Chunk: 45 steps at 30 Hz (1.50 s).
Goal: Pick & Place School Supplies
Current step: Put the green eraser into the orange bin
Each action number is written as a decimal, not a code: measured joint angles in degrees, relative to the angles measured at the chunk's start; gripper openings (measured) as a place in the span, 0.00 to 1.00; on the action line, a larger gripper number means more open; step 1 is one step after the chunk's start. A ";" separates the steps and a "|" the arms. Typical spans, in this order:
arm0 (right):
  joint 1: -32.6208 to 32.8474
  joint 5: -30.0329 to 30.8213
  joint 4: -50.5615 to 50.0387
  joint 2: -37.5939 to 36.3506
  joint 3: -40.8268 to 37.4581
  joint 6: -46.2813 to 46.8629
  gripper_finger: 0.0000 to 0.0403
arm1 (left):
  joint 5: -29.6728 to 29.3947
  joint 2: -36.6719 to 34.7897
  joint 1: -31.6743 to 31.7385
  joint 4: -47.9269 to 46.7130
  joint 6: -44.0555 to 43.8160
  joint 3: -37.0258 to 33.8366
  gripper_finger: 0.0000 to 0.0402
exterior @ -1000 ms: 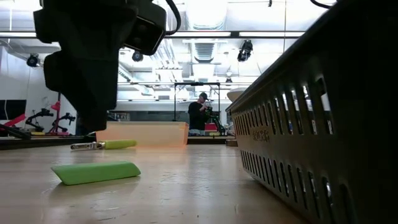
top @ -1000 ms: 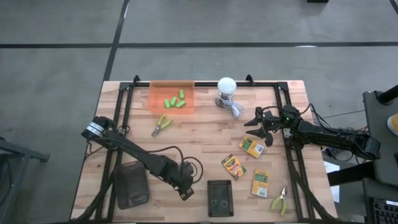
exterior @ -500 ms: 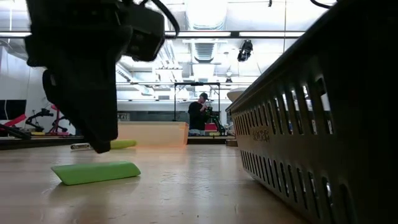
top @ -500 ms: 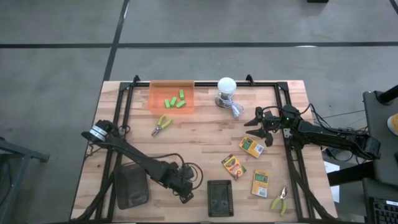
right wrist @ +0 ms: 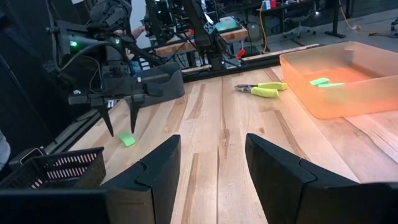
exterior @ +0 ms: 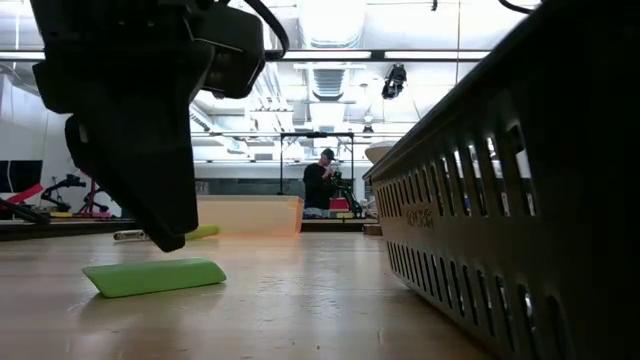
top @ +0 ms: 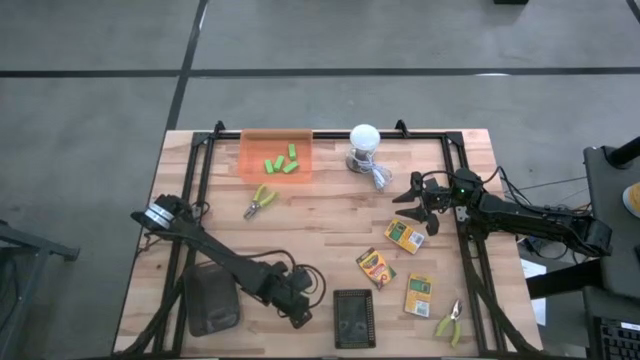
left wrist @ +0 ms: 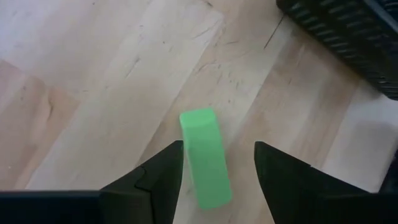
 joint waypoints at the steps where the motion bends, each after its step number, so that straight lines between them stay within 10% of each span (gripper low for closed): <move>1: 0.02 0.00 0.00 0.00 -0.01 0.00 0.44 | -0.03 0.02 0.00 0.13 0.00 -0.22 0.50; 45: 0.02 -0.02 0.00 0.00 0.01 0.00 0.44 | 3.72 -0.03 -0.02 5.64 -0.42 -5.16 0.39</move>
